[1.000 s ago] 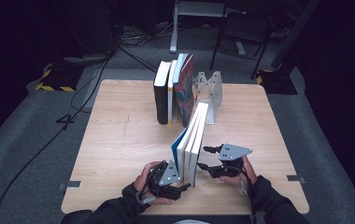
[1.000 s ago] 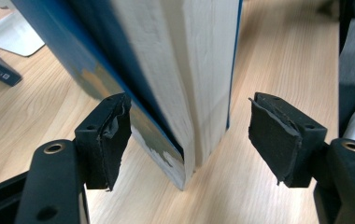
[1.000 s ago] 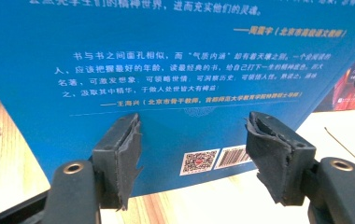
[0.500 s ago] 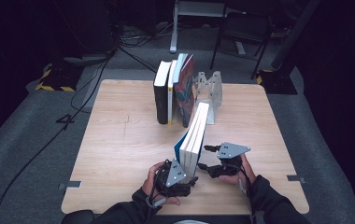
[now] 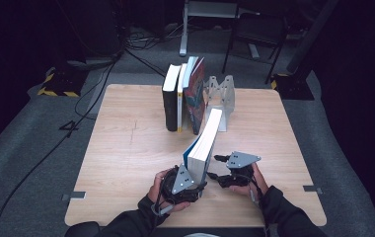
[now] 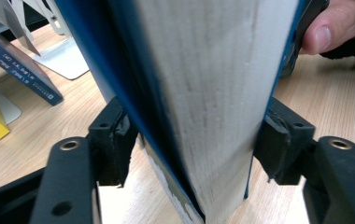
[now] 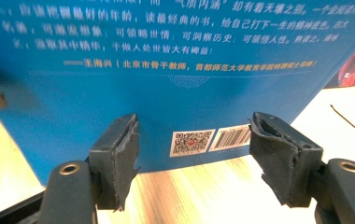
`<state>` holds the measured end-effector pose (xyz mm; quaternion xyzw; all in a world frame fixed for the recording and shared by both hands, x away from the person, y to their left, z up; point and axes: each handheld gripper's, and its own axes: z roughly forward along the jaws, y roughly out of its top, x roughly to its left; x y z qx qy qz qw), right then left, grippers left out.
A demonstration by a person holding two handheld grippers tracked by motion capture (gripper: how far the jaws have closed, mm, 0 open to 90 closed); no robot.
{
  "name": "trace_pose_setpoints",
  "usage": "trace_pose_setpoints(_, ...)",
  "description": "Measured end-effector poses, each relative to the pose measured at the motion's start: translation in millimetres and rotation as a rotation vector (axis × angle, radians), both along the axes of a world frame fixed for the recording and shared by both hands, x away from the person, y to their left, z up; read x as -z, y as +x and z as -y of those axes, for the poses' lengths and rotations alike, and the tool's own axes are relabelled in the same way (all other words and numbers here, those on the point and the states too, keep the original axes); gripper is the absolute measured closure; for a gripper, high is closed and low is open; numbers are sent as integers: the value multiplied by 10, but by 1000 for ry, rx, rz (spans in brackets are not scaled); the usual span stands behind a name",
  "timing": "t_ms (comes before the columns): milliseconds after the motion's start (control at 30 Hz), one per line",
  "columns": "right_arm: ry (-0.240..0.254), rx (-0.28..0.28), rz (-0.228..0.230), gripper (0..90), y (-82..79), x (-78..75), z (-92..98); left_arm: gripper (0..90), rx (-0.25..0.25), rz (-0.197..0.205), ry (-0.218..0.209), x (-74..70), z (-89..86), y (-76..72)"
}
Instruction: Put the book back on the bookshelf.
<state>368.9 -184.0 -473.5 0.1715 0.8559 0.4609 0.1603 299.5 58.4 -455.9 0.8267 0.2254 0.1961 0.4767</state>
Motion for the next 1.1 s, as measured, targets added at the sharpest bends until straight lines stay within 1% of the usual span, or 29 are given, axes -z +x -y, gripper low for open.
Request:
trace_pose_setpoints(67, -10, -1, 7, 331, -3, 6, -5, 394, 7, 2, 4, -5, -25, 6)
trace_pose_setpoints(100, -14, 1, 10, 331, -3, 8, -3, 404, 18, 6, 11, -11, -74, 20)
trace_pose_setpoints(167, -19, 6, 13, 331, 3, 5, 14, 422, 24, 14, 25, -25, -131, 30)
trace_pose_setpoints(200, -19, 6, 13, 331, 3, 5, 14, 438, 24, 14, 25, -25, -131, 30)
trace_pose_setpoints(233, -19, 13, 16, 330, 11, 3, 30, 438, 21, 24, 41, -36, -157, 29)
trace_pose_setpoints(267, -19, 20, 21, 329, 23, 0, 50, 457, 22, 26, 51, -48, -178, 34)
trace_pose_setpoints(300, -20, 22, 23, 326, 34, -2, 68, 475, 25, 20, 53, -58, -208, 48)
trace_pose_setpoints(400, -16, 41, 29, 327, 62, -12, 122, 541, 37, -8, 35, -71, -355, 131)
trace_pose_setpoints(433, -7, 44, 28, 326, 69, -19, 143, 562, 46, -9, 37, -75, -389, 152)
trace_pose_setpoints(500, -7, 51, 34, 326, 75, -28, 161, 576, 84, -27, 34, -85, -465, 204)
trace_pose_setpoints(533, -7, 51, 34, 326, 75, -28, 161, 580, 84, -27, 34, -85, -465, 204)
trace_pose_setpoints(633, 0, 53, 36, 327, 88, -39, 186, 583, 113, -33, 53, -109, -518, 227)
trace_pose_setpoints(733, 1, 51, 37, 342, 96, -39, 194, 582, 150, -30, 76, -129, -595, 256)
trace_pose_setpoints(800, 15, 50, 27, 352, 112, -27, 197, 583, 172, -31, 88, -139, -649, 295)
trace_pose_setpoints(867, 3, 51, 26, 348, 136, -5, 184, 582, 195, -45, 77, -135, -696, 337)
trace_pose_setpoints(900, -3, 52, 29, 346, 154, 3, 178, 581, 201, -44, 77, -134, -709, 350)
trace_pose_setpoints(967, 8, 47, 18, 344, 182, 12, 177, 577, 204, -42, 76, -130, -712, 358)
trace_pose_setpoints(1033, 15, 35, -7, 350, 215, 20, 177, 573, 207, -40, 74, -125, -708, 352)
trace_pose_setpoints(1100, 11, 28, 3, 357, 241, 21, 173, 570, 212, -41, 71, -121, -703, 345)
